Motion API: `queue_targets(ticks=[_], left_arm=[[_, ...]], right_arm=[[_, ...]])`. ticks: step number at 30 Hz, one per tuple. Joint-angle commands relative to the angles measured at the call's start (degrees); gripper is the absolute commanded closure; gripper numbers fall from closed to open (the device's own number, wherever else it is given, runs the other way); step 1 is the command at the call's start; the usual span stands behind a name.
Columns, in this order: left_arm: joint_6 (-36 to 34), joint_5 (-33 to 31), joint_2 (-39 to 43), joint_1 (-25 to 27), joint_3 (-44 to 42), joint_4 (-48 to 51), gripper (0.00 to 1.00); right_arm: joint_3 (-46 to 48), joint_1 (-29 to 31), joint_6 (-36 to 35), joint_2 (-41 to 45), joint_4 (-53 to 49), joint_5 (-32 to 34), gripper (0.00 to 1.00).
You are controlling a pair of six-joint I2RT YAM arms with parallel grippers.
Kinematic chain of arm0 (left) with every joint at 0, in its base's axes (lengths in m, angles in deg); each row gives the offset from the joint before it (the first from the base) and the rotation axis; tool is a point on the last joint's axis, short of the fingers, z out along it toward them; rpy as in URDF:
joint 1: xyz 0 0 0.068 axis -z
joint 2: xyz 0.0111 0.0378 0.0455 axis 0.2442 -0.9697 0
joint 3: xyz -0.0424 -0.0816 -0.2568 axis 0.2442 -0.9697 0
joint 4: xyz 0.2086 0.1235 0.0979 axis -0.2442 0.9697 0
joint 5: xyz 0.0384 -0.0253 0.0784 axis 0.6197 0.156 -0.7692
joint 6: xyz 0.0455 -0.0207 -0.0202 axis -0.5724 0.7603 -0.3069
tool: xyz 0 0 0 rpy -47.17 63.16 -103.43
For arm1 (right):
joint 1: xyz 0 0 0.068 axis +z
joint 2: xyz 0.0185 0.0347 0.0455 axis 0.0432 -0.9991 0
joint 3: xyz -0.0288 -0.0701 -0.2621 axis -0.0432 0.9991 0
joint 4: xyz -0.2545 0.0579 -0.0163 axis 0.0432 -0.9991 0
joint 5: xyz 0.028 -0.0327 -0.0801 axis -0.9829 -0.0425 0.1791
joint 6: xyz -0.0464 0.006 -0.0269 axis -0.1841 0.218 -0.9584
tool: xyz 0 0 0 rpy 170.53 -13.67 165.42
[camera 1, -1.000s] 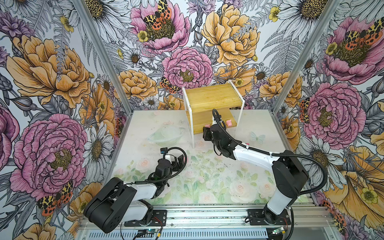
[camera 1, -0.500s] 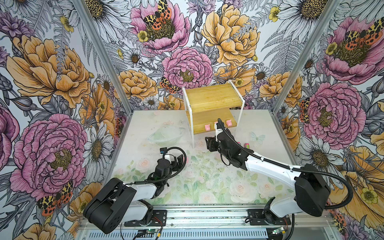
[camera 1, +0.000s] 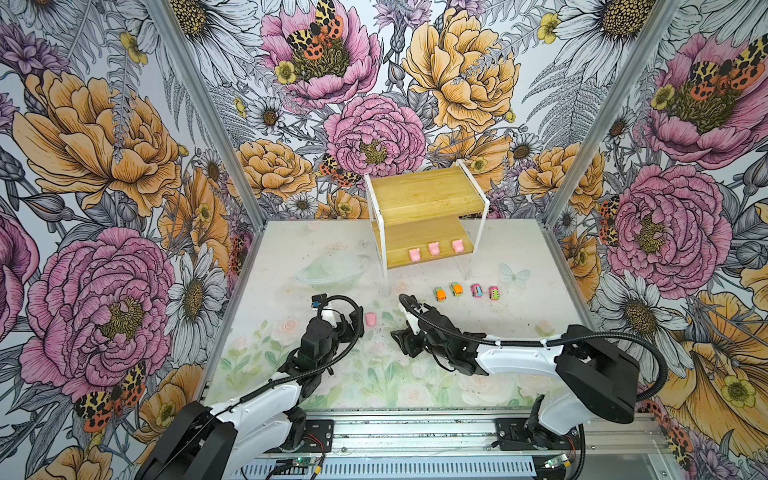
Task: Place and organize the plastic toys onto the shelf
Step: 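Move the right gripper down over the last pink pig on the table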
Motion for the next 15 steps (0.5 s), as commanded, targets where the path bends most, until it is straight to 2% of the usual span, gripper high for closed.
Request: queue_targets(ticks=[1,2,9,15], left_arm=[[0.54,0.57,2.92,-0.69,0.04,6.64,0.01],[0.52,-1.09,3.57,-0.88,-0.14,6.84,0.01],[1.33,-0.25,4.50,-2.23,-1.06,6.52,0.01],[1.70,2.30,2.88,-3.17,-0.66,6.00,0.01]], right_arm=[[-3.55,0.76,-0.26,-4.69,8.28,-0.36,0.38],[-4.01,0.93,0.09,-6.13,9.30,-0.28,0.38],[-7.23,1.33,3.25,-14.75,16.43,-0.15,0.38],[-10.51,2.85,6.05,-20.44,19.10,5.11,0.38]])
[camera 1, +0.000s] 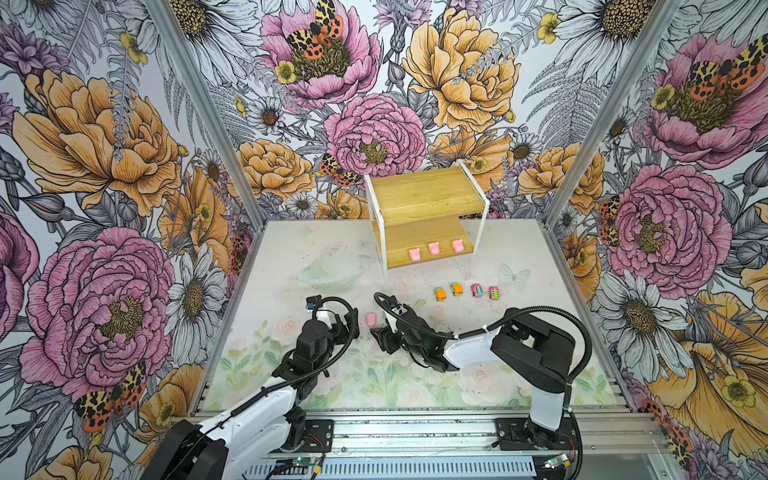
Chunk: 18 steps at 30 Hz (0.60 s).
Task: Place and organize the plastic toys onto the shelf
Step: 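Move the right gripper down over the last pink pig on the table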
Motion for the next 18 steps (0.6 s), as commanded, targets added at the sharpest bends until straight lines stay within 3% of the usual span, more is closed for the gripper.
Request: queue_targets(ticks=[1,8,18], left_arm=[[1.45,1.25,-0.17,-1.03,-0.66,0.37,0.01],[4.82,5.32,0.94,-7.15,-1.82,0.30,0.01],[4.83,5.64,-0.24,-7.65,-1.37,-0.31,0.01]], right_arm=[[-2.38,1.02,2.84,-2.78,4.73,3.84,0.38],[-5.22,1.38,4.75,-6.81,4.58,7.98,0.41],[-8.63,0.75,5.48,-10.67,3.61,10.53,0.43]])
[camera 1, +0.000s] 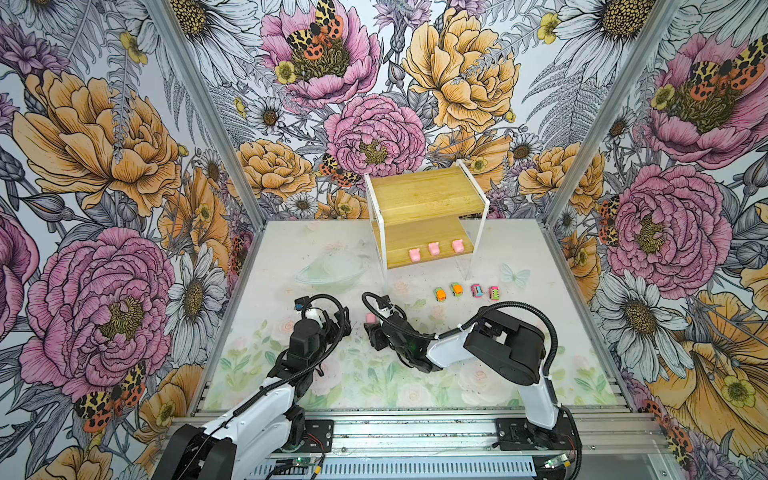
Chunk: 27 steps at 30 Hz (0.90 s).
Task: Place and organize the plastic toys onto the shelf
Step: 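Move the right gripper down over the last pink pig on the table, then close the right gripper on the pink pig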
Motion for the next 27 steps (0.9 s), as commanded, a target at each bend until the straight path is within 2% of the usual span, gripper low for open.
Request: queue_targets(ticks=[1,3,12,27], left_arm=[[0.39,1.27,-0.18,-0.44,-0.58,-0.90,0.01],[0.43,1.18,-0.18,-0.39,-0.59,-0.90,0.01],[0.44,1.05,-0.09,-0.51,-0.62,-1.01,0.01],[0.65,0.87,0.35,-0.37,-1.03,-0.85,0.01]], right_arm=[[-1.68,-0.54,1.28,-1.56,1.26,2.25,0.43],[-1.82,-0.90,1.38,-1.92,1.40,2.36,0.44],[-0.80,-1.27,0.99,-2.07,3.22,-0.04,0.58],[0.43,-1.34,1.14,-2.50,4.77,-2.81,0.64]])
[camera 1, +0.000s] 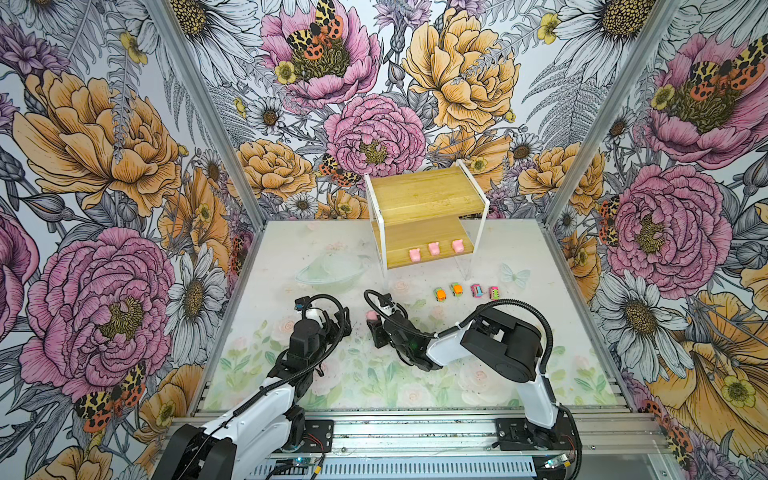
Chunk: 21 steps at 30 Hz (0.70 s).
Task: Place and organize the plastic toys onto the shelf
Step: 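Close the right gripper on the pink pig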
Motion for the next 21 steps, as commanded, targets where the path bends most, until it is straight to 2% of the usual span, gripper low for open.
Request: queue_targets(ticks=[1,13,21], left_arm=[[0.61,0.66,0.35,-0.40,-0.98,-0.77,0.01],[0.51,0.46,-0.09,-0.31,-0.86,-0.77,0.01],[0.39,0.24,-0.52,-0.17,-0.63,-0.78,0.01]], right_arm=[[-0.09,-0.36,0.53,-1.60,1.73,-0.92,0.65],[0.17,-0.39,0.56,-1.42,0.84,-0.66,0.77],[1.54,-0.42,-0.24,0.41,1.55,-0.29,0.79]])
